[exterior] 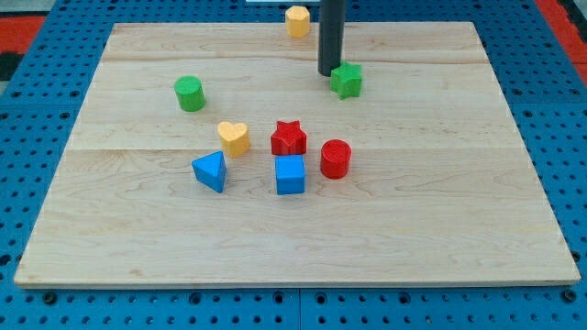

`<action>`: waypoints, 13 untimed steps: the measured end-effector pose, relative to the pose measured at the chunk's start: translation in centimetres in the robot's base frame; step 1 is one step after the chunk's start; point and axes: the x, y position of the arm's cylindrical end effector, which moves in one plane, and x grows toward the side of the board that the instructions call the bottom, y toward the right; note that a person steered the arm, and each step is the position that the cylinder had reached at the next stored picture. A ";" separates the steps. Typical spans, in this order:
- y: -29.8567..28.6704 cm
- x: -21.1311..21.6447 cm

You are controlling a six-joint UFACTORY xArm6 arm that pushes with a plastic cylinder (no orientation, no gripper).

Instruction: Move your arm towards the top center

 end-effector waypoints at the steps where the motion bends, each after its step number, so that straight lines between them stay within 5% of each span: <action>1: 2.4 0.0; 13: -7.4 -5.0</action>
